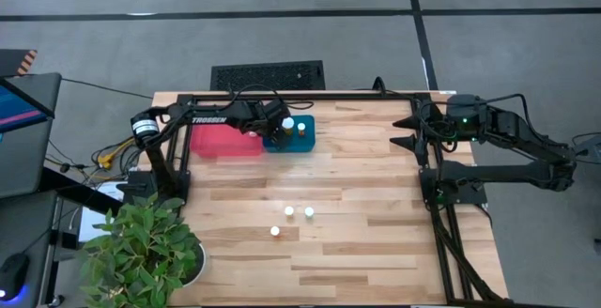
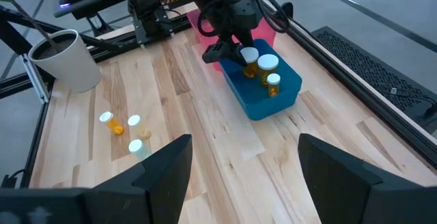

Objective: Pick and place medicine bottles into bin by pill shape (circle, oval)
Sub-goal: Put the orange capsule bottle into the blue bin, then put the blue capsule bottle from the pink bin into the blue bin

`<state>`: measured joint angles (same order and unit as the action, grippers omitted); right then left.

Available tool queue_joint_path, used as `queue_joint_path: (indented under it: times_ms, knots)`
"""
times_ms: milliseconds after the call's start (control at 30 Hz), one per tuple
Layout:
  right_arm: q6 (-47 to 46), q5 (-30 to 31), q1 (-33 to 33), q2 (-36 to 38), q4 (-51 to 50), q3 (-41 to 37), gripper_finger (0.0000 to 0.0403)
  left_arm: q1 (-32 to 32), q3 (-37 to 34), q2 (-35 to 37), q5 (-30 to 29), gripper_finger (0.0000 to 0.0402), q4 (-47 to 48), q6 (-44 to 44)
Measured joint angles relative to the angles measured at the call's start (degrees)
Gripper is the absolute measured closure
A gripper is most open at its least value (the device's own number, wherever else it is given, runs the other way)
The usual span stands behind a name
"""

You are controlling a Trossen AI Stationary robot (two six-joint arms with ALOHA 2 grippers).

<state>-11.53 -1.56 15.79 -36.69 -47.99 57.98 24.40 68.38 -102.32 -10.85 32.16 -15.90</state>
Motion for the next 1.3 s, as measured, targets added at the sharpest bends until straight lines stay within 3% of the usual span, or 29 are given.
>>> queue_joint_path:
  times_ms: [433, 1200, 1300]
  knots:
    - [0.01, 0.02, -0.01, 0.00, 0.00, 0.00, 0.0127, -0.70, -0.02, 0.67, 3.56, 0.0088, 0.55, 0.24]
    - [1.03, 0.05, 0.00, 0.02, 0.55, 0.00, 0.0127, -7.21, -0.02, 17.40, 3.00, 0.0083, 2.32, -1.32]
    - [1.03, 0.06, 0.00, 0.02, 0.55, 0.00, 0.0127, -8.39, 0.02, 18.98, 0.80, 0.0083, 4.45, -2.51]
